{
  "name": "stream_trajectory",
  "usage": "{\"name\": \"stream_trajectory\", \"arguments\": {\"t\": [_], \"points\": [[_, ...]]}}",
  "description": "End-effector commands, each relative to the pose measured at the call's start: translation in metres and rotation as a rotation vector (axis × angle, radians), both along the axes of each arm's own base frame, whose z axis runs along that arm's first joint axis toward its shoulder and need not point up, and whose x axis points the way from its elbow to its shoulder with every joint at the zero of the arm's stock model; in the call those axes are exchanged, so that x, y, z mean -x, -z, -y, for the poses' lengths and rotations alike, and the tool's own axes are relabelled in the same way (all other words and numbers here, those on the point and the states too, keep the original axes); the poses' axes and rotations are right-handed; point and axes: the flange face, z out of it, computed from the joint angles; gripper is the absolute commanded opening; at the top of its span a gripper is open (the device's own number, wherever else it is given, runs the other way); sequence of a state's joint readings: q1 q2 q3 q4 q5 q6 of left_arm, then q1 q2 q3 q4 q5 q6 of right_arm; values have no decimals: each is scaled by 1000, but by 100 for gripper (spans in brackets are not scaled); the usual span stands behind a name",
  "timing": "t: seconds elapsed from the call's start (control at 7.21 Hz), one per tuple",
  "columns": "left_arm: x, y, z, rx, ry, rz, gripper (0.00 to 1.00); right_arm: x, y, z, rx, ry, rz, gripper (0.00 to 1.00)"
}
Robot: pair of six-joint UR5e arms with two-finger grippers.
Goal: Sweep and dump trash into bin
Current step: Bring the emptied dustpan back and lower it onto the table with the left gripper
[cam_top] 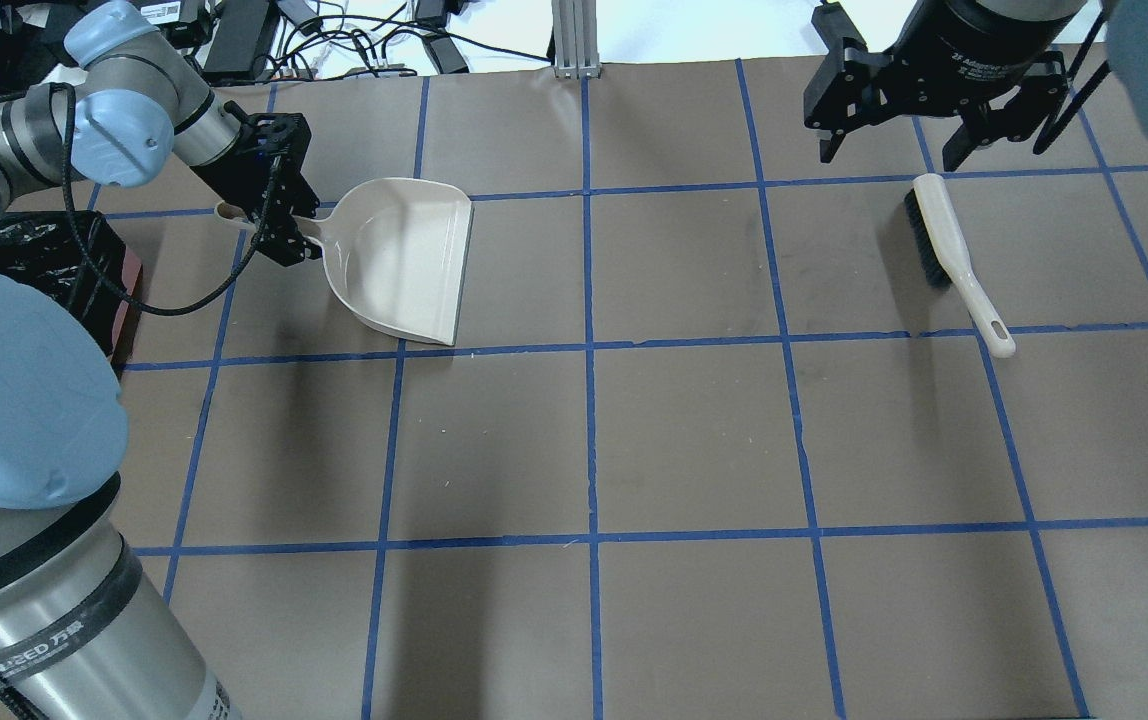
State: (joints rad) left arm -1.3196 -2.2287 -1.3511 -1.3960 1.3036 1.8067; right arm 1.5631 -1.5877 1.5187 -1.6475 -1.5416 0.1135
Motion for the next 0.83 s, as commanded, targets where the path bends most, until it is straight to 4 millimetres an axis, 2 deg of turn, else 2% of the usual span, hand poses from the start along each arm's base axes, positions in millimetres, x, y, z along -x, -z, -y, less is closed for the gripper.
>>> {"name": "stream_trajectory", "arguments": {"t": [0.0, 0.14, 0.42, 0.55, 0.69], "points": [[4, -1, 1, 7, -10, -31, 80, 0, 0, 0, 0, 0, 0, 100], [5, 1, 1, 5, -13, -39, 99, 0, 0, 0, 0, 0, 0, 100], [7, 0, 1, 5, -11, -35, 100, 0, 0, 0, 0, 0, 0, 100], [6, -7, 1, 15, -10, -30, 100, 0, 0, 0, -2, 0, 0, 100], [6, -25, 0, 39, -15, -21, 100, 0, 0, 0, 0, 0, 0, 100]]}}
